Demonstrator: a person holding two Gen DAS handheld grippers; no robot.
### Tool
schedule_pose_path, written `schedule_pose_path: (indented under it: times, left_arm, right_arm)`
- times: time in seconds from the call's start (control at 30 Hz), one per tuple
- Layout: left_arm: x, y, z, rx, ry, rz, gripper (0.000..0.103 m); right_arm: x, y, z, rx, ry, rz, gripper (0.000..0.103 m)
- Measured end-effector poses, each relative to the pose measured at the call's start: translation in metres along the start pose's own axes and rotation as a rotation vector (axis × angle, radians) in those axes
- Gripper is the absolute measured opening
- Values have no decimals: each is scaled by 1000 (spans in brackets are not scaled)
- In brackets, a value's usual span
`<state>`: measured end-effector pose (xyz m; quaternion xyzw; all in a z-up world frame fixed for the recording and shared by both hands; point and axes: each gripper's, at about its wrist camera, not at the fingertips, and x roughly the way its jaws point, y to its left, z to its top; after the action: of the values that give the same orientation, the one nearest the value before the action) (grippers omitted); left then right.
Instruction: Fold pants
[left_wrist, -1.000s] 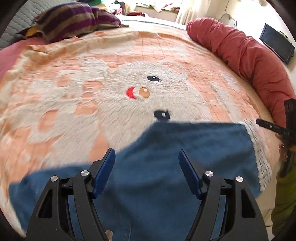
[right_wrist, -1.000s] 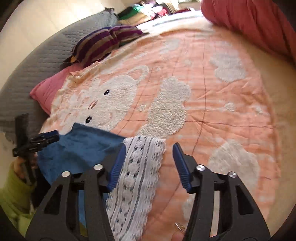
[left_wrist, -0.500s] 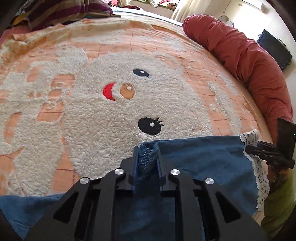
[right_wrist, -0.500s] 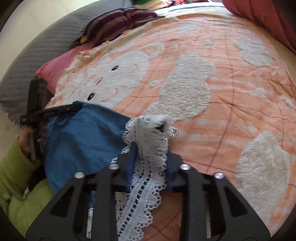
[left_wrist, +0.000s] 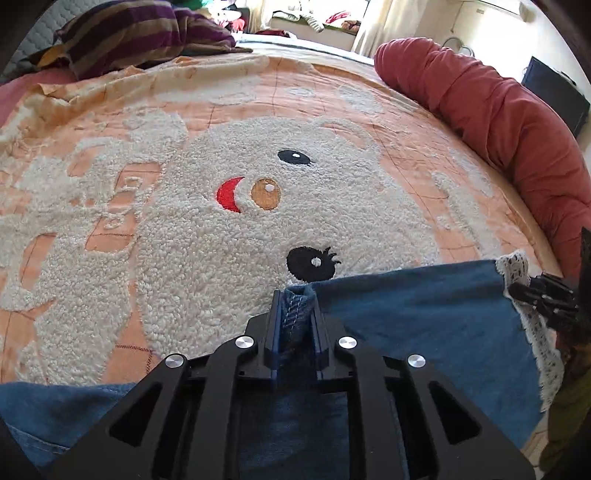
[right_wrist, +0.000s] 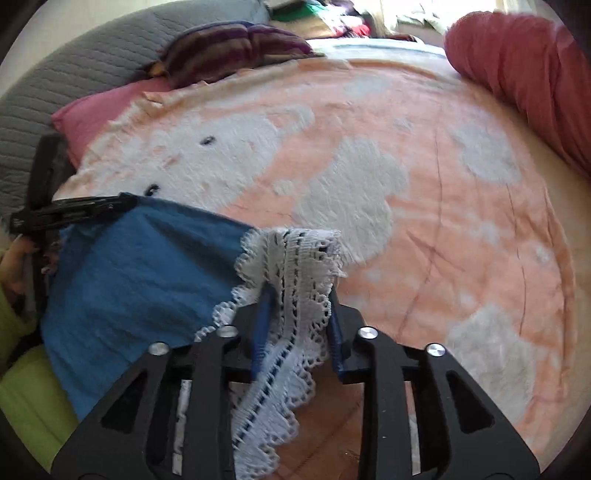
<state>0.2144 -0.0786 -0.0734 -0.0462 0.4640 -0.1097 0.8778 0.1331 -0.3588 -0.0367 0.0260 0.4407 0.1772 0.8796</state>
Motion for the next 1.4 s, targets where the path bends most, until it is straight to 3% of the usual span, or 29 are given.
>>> schedule_pose_path:
  times: [0.07,0.1,0.17,0.3,0.4,0.47,0.57,0.6,0.8,0.93,1.0,1.1,1.17,1.23,1.33,1.4]
  left_arm:
    - [-5,2,-1,2,-13,-2,19]
    - [-9,5,-1,-7,-21,1,21]
    - [-23,9,-1,-20,-57,8,23]
    - [-48,0,-8,20,-108,103,23]
    - [-55,-14,-20,66,-99,107,23]
    - [-48,-18,-28,76,-57,110,24]
    - [-33,-10,-39,69,-14,145,28]
    - [-32,-7,-42,60,-20,133,28]
    - [-34,-4,-43,52,-35,101,28]
    - [-47,1,-43,31,-47,78,47]
    - [-57,-1,-44,51,-66,109,52]
    - [-71,-1,-44,39,-91,92,58]
    - [-82,-2,-45,40,-111,90,71]
    - [-92,-3,-45,37,-127,92,75]
    - [-108,-5,-46,33,-153,94,90]
    - [-119,-7,-48,44,-168,98,90]
  right_arm:
    - [-10,-5,0,29,-13,3,41]
    - [-16,-7,2,42,-31,7,43]
    - [-23,-8,6,62,-58,9,43]
    - [-23,4,19,28,-77,-8,43]
    - [-12,19,28,-25,-58,-25,42]
    - [-3,26,30,-77,-34,-89,40]
    - [17,27,26,-148,36,-257,31]
    - [20,26,24,-164,42,-270,32]
    - [18,7,19,-73,28,-228,40]
    - [-7,15,18,-79,-22,-218,44]
    - [-25,19,16,-84,-63,-220,53]
    - [-46,27,13,-97,-106,-215,63]
    - [-57,35,11,-104,-129,-198,68]
    - [-68,45,9,-119,-150,-191,72]
    - [-79,56,8,-129,-176,-174,78]
    - [-85,65,5,-141,-188,-170,81]
